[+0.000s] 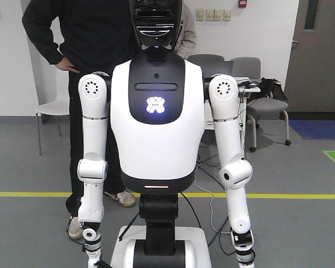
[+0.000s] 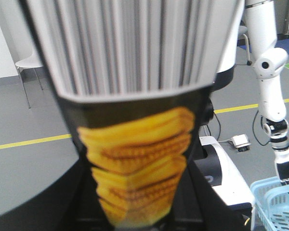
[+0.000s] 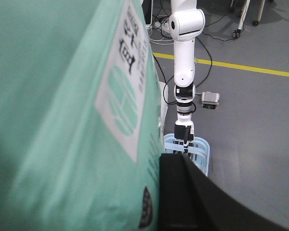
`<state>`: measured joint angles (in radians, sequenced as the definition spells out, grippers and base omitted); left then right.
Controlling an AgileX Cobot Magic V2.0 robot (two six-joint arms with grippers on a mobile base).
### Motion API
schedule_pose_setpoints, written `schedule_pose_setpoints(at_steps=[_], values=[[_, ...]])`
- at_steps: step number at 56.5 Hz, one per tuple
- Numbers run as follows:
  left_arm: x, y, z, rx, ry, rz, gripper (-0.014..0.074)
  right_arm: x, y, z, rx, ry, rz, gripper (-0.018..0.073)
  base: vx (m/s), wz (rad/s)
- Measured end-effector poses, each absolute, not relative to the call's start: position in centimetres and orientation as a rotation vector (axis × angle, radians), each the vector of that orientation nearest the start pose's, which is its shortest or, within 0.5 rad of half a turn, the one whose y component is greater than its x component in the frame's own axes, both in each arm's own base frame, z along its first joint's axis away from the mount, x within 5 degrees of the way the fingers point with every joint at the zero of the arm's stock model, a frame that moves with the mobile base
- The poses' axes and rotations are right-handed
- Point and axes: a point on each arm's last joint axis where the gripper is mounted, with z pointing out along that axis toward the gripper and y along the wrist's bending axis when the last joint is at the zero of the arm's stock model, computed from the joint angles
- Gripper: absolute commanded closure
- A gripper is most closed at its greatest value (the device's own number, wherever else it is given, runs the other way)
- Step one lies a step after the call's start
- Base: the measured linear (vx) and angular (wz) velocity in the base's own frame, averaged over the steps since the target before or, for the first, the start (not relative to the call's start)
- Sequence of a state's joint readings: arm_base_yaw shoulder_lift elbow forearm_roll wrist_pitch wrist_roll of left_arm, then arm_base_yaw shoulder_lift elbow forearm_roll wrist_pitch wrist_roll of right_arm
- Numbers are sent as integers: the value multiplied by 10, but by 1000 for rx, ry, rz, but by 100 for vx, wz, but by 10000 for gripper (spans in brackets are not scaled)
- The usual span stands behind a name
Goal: Pick snacks and fruit into basket
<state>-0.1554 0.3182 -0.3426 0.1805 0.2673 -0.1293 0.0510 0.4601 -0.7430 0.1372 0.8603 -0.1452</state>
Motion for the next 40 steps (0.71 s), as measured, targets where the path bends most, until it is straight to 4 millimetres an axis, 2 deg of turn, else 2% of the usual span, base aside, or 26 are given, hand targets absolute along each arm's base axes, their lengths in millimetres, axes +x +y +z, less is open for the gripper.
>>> schedule_pose_setpoints(at_steps=[40], values=[[80, -8, 284, 137, 1717, -41, 586, 69, 13, 352, -174, 2049, 104, 568, 13, 3]])
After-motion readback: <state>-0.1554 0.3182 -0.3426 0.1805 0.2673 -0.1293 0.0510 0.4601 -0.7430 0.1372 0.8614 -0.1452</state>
